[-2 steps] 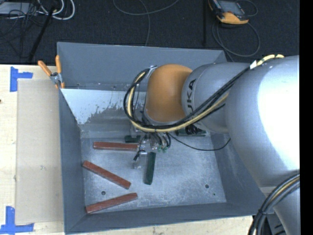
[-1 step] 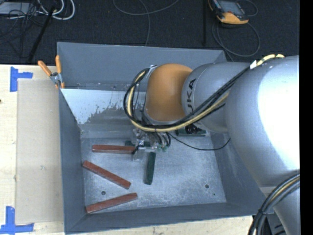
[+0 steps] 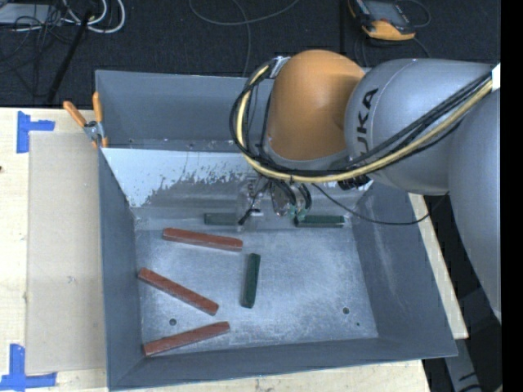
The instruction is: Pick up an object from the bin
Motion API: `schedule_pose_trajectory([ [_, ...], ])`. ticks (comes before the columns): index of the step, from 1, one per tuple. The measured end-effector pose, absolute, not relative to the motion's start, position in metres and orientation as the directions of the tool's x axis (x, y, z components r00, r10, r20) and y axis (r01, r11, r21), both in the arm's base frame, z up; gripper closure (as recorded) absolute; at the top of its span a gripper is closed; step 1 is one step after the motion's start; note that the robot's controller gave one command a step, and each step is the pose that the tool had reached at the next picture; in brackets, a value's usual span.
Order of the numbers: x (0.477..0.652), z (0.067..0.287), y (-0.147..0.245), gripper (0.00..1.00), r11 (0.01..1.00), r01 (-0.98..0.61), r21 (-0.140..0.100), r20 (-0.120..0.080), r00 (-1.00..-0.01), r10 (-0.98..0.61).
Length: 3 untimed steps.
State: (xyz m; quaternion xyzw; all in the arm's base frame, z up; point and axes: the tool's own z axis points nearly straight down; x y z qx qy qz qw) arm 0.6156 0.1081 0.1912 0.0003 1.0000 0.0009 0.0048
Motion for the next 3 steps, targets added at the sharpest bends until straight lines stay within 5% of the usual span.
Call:
schedule_pose_trajectory([
  [1, 0.614, 0.186, 0.108, 0.00, 1.000, 0.000, 0.000, -0.001, -1.000, 0.000],
  [2, 0.613, 0.067, 0.111, 0.00, 0.998, 0.065, 0.001, -0.001, -0.998, 0.065],
  [3, 0.611, 0.078, 0.105, 0.00, 0.993, 0.114, 0.001, 0.000, -0.993, 0.114],
])
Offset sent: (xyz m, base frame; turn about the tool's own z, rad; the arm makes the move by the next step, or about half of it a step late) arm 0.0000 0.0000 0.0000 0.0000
